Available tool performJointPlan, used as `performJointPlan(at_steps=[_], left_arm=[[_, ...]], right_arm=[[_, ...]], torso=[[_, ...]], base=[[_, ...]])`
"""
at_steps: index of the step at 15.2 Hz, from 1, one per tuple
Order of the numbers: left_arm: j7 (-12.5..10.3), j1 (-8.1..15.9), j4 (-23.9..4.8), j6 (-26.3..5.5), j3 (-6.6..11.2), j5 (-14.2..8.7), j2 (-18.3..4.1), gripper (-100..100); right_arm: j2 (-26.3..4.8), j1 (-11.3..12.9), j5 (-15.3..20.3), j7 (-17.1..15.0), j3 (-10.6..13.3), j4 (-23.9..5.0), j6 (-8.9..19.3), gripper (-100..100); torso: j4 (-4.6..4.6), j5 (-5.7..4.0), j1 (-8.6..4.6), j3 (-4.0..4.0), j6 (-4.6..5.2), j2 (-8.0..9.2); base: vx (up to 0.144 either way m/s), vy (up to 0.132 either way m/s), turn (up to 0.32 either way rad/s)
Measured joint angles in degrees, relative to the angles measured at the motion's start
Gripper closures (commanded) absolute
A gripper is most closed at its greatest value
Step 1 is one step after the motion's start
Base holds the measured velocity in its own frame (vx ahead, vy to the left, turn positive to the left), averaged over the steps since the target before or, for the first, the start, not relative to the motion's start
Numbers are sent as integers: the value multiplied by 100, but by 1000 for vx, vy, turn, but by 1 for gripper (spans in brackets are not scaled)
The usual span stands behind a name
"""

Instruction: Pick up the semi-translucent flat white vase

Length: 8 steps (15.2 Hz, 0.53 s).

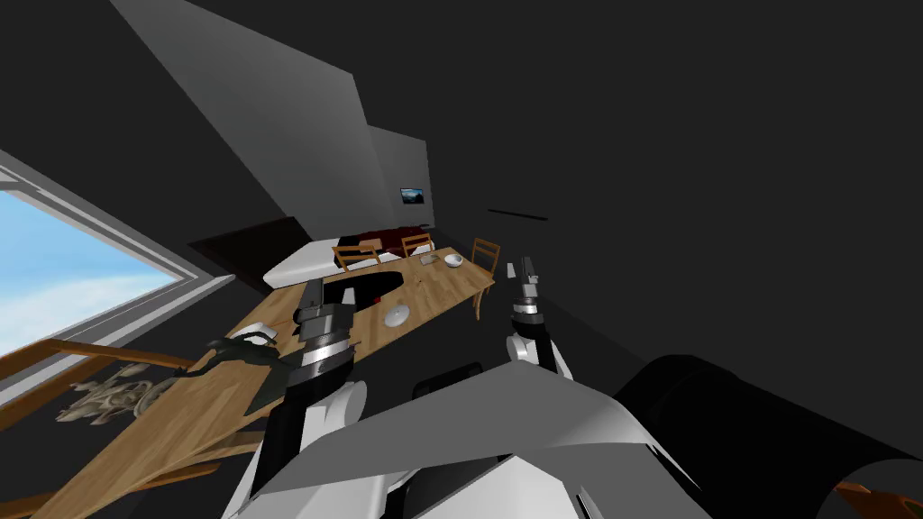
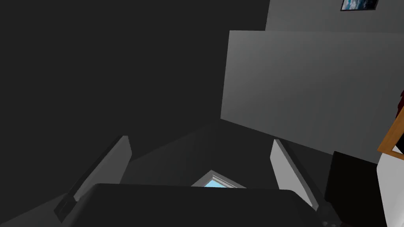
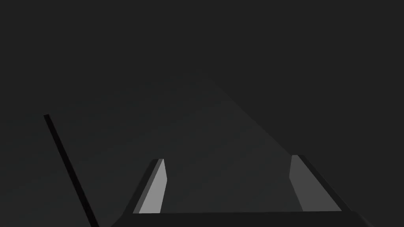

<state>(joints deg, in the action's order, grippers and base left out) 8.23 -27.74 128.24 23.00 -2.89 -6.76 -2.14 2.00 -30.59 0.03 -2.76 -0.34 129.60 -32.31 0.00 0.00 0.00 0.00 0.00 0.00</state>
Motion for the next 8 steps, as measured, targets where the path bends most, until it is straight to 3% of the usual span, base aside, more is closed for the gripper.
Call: performJointPlan(at_steps=[3, 8], left_arm=[[-80, 105, -115, -286, 82, -38, -314, -100], [-172, 246, -380, -688, 128, -52, -558, -100]], right_arm=[[0, 0, 0, 0, 0, 0, 0, 0], [0, 0, 0, 0, 0, 0, 0, 0]], torso=[[-1, 1, 2, -4, 2, -6], [-2, 0, 1, -5, 1, -8]], base=[[15, -1, -70], [14, -1, -49]])
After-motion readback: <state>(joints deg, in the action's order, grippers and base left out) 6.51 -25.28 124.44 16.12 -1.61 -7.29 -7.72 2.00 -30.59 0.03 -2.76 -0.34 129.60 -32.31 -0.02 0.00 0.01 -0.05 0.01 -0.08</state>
